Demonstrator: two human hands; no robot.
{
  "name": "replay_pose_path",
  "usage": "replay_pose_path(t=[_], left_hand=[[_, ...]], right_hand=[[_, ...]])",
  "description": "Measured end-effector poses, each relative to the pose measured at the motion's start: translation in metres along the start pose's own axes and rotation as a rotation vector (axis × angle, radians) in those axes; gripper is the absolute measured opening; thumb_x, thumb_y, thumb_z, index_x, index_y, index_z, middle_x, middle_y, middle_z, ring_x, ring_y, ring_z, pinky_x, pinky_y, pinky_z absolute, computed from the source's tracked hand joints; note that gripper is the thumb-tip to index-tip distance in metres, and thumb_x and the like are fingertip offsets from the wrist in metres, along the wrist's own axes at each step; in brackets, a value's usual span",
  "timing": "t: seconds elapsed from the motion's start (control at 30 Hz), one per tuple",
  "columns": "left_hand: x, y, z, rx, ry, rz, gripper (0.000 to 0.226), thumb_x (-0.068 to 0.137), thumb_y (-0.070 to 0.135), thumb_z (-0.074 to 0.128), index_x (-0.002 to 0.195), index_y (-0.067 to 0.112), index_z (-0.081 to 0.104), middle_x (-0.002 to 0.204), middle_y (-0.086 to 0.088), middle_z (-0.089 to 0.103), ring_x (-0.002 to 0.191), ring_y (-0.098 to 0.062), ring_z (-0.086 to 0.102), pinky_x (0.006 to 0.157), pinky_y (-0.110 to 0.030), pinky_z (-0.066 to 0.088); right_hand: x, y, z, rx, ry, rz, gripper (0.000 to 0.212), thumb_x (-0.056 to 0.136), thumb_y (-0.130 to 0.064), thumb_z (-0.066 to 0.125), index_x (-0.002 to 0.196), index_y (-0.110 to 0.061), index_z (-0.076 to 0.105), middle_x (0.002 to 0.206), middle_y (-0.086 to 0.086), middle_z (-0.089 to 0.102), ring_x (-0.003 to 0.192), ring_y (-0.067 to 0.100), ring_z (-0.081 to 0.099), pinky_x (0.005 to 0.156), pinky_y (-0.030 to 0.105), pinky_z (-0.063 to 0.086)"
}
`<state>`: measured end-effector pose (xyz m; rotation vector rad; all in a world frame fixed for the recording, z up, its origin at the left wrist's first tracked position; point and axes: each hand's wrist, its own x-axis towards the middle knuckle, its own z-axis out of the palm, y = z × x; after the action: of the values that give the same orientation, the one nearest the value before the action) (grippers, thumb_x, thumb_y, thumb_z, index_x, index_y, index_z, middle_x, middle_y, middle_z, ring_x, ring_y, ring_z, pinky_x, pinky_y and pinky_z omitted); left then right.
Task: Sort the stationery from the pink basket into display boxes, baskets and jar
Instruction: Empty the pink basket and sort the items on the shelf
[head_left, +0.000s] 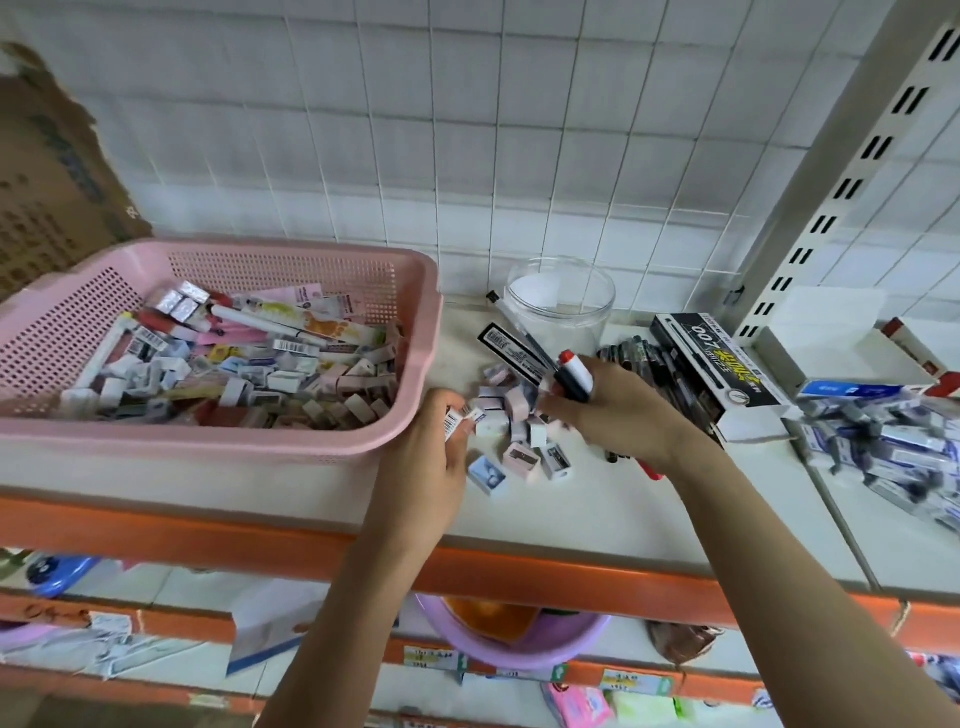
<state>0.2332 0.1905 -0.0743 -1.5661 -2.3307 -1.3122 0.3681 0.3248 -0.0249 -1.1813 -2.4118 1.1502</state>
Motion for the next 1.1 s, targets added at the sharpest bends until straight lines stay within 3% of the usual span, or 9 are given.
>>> replay_pose_path(t=[0.1,0.23,0.33,0.4,0.53,0.67,0.83,0.97,1.1], left_hand=[[0.0,-0.004,0.0,-0.003,-0.005,0.01,0.011,0.084,0.005,0.065,0.093,0.003,0.059,0.079,0.0,0.051,0.071,-0.017,0.048,0.066,-0.017,0.03],[0.002,-0.007,0.0,-0.016,-0.01,0.022,0.008,0.087,0.01,0.063,0.094,0.007,0.059,0.075,-0.005,0.055,0.068,-0.019,0.051,0.062,-0.025,0.036],[0.004,-0.006,0.0,-0.024,-0.027,0.021,0.009,0.088,0.01,0.062,0.095,0.007,0.059,0.075,-0.004,0.054,0.066,-0.017,0.048,0.061,-0.022,0.032],[0.005,-0.007,0.001,-0.034,-0.062,-0.001,0.013,0.09,0.012,0.059,0.102,0.007,0.059,0.081,-0.006,0.057,0.071,-0.019,0.051,0.064,-0.023,0.034],[0.01,-0.003,0.004,-0.096,-0.088,-0.003,0.028,0.091,0.009,0.056,0.119,0.008,0.059,0.106,-0.006,0.064,0.093,-0.013,0.057,0.083,-0.014,0.035],[0.022,0.02,0.017,-0.102,-0.117,0.086,0.04,0.086,-0.002,0.057,0.125,0.008,0.057,0.116,-0.01,0.059,0.107,-0.024,0.057,0.091,-0.027,0.041],[0.034,0.06,0.035,-0.226,-0.079,0.131,0.033,0.087,0.015,0.056,0.118,0.007,0.063,0.107,-0.009,0.066,0.097,-0.019,0.061,0.084,-0.018,0.04],[0.035,0.105,0.058,-0.471,-0.16,0.03,0.016,0.083,0.028,0.068,0.099,0.024,0.066,0.078,0.01,0.069,0.07,-0.004,0.065,0.066,-0.021,0.05],[0.03,0.161,0.108,-0.565,-0.236,-0.05,0.019,0.084,0.024,0.067,0.086,0.039,0.056,0.06,0.016,0.063,0.051,-0.005,0.063,0.054,-0.029,0.053]], right_hand=[[0.0,0.001,0.0,0.099,-0.056,0.023,0.009,0.087,-0.019,0.062,0.089,-0.012,0.055,0.069,0.004,0.062,0.05,0.01,0.058,0.047,0.026,0.041],[-0.003,0.003,-0.001,0.284,-0.033,0.034,0.029,0.082,-0.015,0.068,0.101,-0.011,0.047,0.069,0.003,0.066,0.053,0.019,0.058,0.047,0.029,0.04],[-0.006,0.005,-0.004,0.278,-0.02,0.01,0.024,0.087,-0.022,0.065,0.092,0.001,0.057,0.058,0.0,0.061,0.048,0.012,0.053,0.049,0.029,0.039],[-0.008,0.008,-0.007,0.271,0.022,0.036,0.035,0.088,-0.032,0.063,0.085,0.002,0.059,0.055,0.002,0.057,0.047,0.011,0.051,0.051,0.028,0.04],[-0.015,0.016,-0.013,0.142,0.199,0.075,0.051,0.086,-0.044,0.062,0.071,0.005,0.053,0.05,0.008,0.051,0.046,0.016,0.046,0.052,0.027,0.036],[-0.032,0.022,-0.024,-0.035,0.419,0.039,0.049,0.089,-0.038,0.06,0.055,-0.008,0.042,0.047,0.004,0.048,0.046,0.018,0.042,0.048,0.025,0.033],[-0.061,0.05,-0.054,-0.141,0.536,-0.029,0.038,0.088,-0.027,0.055,0.06,-0.011,0.035,0.051,-0.001,0.036,0.047,0.016,0.034,0.049,0.029,0.027],[-0.091,0.088,-0.094,-0.003,0.554,0.053,0.033,0.087,-0.026,0.059,0.063,-0.017,0.04,0.05,0.0,0.045,0.05,0.023,0.046,0.054,0.032,0.036],[-0.115,0.136,-0.15,0.035,0.581,0.042,0.032,0.087,-0.023,0.061,0.063,-0.017,0.04,0.044,-0.007,0.044,0.041,0.007,0.039,0.049,0.028,0.031]])
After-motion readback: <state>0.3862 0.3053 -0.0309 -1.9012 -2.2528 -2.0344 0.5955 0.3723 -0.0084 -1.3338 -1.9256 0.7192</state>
